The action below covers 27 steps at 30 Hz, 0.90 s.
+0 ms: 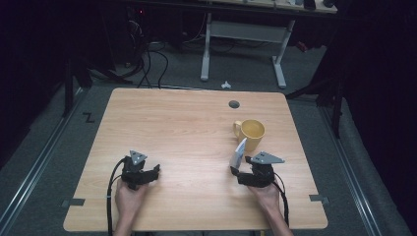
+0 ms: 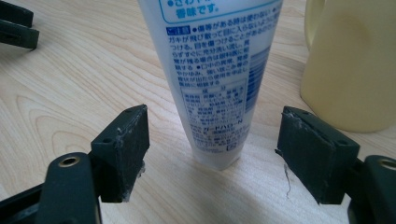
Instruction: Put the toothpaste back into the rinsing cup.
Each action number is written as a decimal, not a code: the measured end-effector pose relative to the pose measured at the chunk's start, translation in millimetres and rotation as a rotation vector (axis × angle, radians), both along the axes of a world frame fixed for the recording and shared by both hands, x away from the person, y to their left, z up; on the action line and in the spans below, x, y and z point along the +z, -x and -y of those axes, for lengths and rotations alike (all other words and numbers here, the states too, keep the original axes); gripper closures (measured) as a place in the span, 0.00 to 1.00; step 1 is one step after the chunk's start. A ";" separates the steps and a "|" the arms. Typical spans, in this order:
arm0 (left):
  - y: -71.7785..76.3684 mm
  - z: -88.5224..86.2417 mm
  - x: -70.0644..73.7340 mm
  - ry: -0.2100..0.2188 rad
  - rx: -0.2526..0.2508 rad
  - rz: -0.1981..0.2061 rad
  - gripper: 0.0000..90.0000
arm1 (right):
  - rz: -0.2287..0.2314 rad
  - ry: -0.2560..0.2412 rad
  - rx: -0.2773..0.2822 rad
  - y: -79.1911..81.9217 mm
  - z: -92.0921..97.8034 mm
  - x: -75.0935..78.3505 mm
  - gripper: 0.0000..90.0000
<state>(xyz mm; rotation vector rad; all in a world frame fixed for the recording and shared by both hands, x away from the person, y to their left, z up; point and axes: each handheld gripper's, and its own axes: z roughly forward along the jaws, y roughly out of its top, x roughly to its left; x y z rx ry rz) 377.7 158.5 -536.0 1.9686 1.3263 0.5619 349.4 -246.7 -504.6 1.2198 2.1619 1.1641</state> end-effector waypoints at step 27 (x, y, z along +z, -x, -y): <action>0.1 0.8 0.0 -0.009 0.000 0.001 0.30 | 0.037 0.013 0.004 -17.5 -14.4 5.9 0.47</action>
